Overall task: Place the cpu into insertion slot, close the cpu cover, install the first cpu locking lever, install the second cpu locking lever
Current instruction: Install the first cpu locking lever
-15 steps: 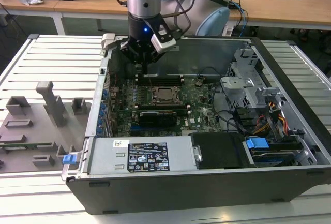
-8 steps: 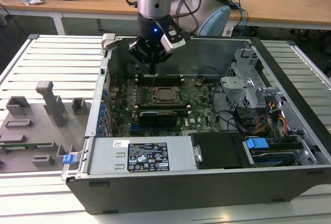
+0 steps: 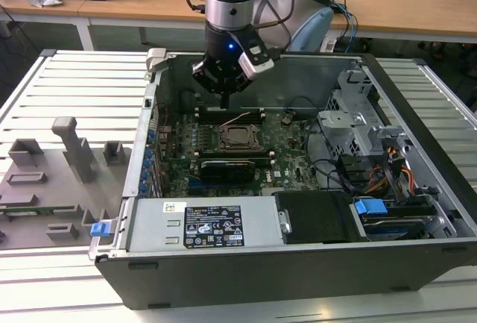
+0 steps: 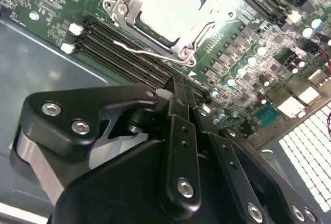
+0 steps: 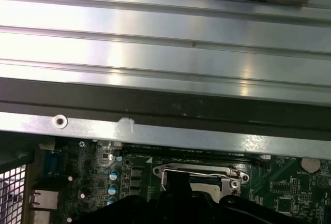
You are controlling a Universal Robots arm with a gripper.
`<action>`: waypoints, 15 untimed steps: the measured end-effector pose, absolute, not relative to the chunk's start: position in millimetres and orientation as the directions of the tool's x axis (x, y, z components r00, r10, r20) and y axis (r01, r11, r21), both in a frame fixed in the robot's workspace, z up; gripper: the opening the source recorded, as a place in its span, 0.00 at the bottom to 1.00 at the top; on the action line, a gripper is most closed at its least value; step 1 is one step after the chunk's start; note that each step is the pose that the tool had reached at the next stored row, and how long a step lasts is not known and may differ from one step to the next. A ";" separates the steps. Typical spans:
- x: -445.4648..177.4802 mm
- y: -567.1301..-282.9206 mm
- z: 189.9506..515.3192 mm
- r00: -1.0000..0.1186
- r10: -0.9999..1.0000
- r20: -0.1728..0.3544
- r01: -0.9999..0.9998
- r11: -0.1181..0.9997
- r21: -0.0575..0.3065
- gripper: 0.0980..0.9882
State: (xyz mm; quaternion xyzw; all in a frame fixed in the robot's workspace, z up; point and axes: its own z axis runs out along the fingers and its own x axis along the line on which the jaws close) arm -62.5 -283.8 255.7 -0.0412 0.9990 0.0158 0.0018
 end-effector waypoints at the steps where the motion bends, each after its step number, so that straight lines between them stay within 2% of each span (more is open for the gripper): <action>1: -60.1 -283.9 255.1 -0.997 -0.083 -0.005 -0.083 0.996 0.032 0.01; 15: -47.7 -283.6 238.3 -0.999 -0.054 -0.005 -0.054 0.998 0.035 0.01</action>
